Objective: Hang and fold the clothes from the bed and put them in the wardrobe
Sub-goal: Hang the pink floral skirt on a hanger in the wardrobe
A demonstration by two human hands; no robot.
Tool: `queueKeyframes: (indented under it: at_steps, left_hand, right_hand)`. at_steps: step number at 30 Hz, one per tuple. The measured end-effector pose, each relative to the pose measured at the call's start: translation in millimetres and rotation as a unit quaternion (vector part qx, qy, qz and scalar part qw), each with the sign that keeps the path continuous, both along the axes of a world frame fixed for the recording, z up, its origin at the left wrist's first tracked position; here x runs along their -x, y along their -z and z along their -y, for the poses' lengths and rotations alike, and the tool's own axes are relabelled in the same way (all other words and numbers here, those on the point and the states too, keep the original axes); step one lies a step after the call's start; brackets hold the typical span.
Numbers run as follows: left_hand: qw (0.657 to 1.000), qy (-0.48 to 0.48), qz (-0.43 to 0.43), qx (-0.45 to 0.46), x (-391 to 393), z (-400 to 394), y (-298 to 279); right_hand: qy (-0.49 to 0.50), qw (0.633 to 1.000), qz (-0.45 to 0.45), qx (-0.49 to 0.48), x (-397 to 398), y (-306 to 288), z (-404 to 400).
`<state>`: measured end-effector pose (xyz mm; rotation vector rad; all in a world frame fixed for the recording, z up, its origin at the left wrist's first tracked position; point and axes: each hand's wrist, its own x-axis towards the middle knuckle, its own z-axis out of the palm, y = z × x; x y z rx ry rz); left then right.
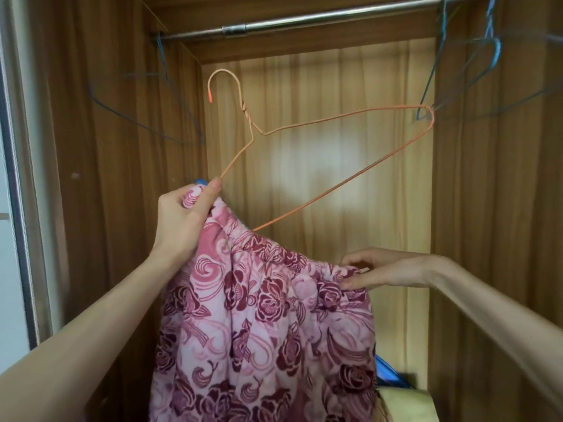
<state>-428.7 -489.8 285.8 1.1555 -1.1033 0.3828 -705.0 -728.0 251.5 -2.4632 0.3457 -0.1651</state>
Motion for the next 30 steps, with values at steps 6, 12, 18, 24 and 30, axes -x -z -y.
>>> queueKeyframes:
  at_steps: [6,12,18,24,30]
  left_hand:
    - [0.999,-0.012,0.008,-0.045,-10.0,-0.1,3.5]
    - [0.982,-0.058,0.028,-0.176,-16.9,1.8,12.7]
    - [0.957,-0.107,0.075,-0.258,-13.5,-5.7,11.5]
    - [0.957,-0.1,0.082,-0.259,-10.0,3.1,18.6]
    - [0.976,-0.059,0.051,-0.203,-16.3,4.2,9.4]
  right_hand:
    - [0.047,0.988,0.15,0.004,46.1,-14.9,24.7]
    - [0.101,0.953,0.282,-0.051,80.0,-17.8,49.5]
    - [0.121,0.938,0.321,-0.051,96.4,-32.0,57.1]
    - [0.121,0.95,0.288,-0.006,85.0,-53.4,37.0]
    - [0.089,0.947,0.309,0.007,55.8,-73.1,4.9]
